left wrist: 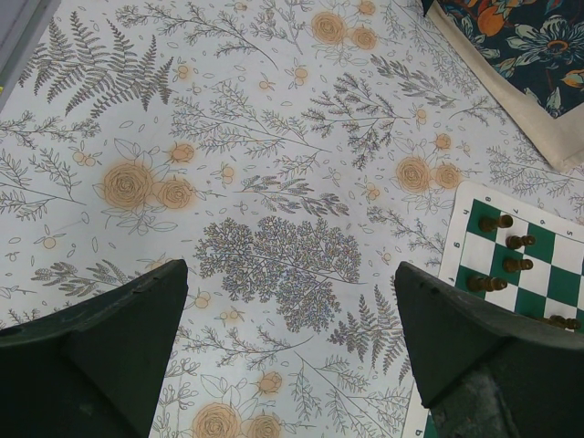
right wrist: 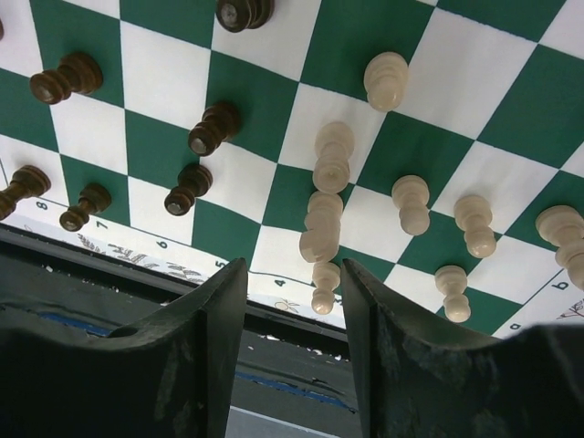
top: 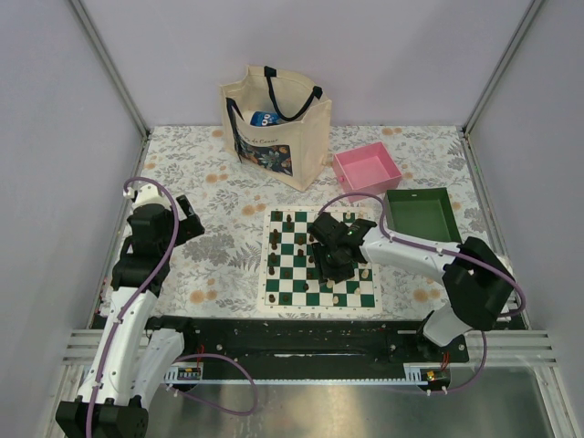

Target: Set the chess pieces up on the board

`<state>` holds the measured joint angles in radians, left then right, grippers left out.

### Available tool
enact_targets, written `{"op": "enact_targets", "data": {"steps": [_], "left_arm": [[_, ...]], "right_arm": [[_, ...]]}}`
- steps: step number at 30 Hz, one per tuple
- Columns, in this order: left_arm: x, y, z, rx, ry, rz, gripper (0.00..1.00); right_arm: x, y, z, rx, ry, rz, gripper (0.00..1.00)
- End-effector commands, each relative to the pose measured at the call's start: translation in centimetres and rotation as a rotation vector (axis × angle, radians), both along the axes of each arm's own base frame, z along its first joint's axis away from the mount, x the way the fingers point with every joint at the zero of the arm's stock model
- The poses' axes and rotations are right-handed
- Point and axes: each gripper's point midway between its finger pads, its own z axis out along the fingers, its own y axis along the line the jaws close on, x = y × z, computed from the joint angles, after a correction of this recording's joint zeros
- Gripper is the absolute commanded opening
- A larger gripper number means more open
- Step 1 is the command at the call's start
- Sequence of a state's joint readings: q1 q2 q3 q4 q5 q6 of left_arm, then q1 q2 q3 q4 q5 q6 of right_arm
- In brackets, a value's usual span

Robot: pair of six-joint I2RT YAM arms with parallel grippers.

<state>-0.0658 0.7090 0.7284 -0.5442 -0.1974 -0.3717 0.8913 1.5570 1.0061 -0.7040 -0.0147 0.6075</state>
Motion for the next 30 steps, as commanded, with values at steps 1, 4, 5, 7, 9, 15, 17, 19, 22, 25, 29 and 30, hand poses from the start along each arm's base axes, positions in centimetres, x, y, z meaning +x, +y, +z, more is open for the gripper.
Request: {"op": "enact_targets", "data": {"steps": [1,4,5,7,9,15,17,19,22,25,29,30], "left_arm": [[0.7,-0.1,1.8,-0.012,-0.069,0.0,0.99],[0.7,0.0,1.7,-0.011,-0.066,0.002,0.99],[0.7,0.0,1.7,-0.01,-0.065,0.003,0.99],[0.7,0.0,1.7,-0.01,-0.065,0.003,0.99],[0.7,0.0,1.7,-0.01,-0.065,0.004,0.99],[0.7,0.0,1.7,-0.011,-0.063,0.003,0.99],[0.7,0.0,1.8,-0.011,-0.069,0.004,0.99],[0.7,0.1,1.8,-0.01,-0.068,0.006,0.99],[0.7,0.0,1.7,-0.01,-0.066,0.004,0.99],[0.7,0.1,1.8,-0.01,-0.068,0.006,0.99],[0.7,0.0,1.8,-0.01,-0.068,0.002,0.99],[0.7,0.1,1.8,-0.01,-0.066,0.006,0.99]], "right_arm": [[1.3,0.5,0.8,-0.005,-0.054,-0.026,0.53],[1.3,0.4,0.6,-0.012,-0.053,-0.03,0.51],[1.3,0.4,0.5,-0.015,-0.051,-0.032,0.51],[1.3,0.4,0.3,-0.022,-0.045,-0.031,0.5],[1.3,0.4,0.2,-0.026,-0.045,-0.033,0.49],[1.4,0.4,-0.1,-0.035,-0.042,-0.031,0.46],[1.5,0.4,-0.2,-0.036,-0.043,-0.033,0.44],[1.5,0.5,-0.2,-0.036,-0.043,-0.032,0.43],[1.6,0.5,-0.4,-0.04,-0.04,-0.032,0.41],[1.5,0.3,-0.5,-0.046,-0.038,-0.035,0.4],[1.5,0.4,-0.5,-0.045,-0.039,-0.035,0.38],[1.5,0.4,-0.5,-0.046,-0.038,-0.035,0.38]]}}
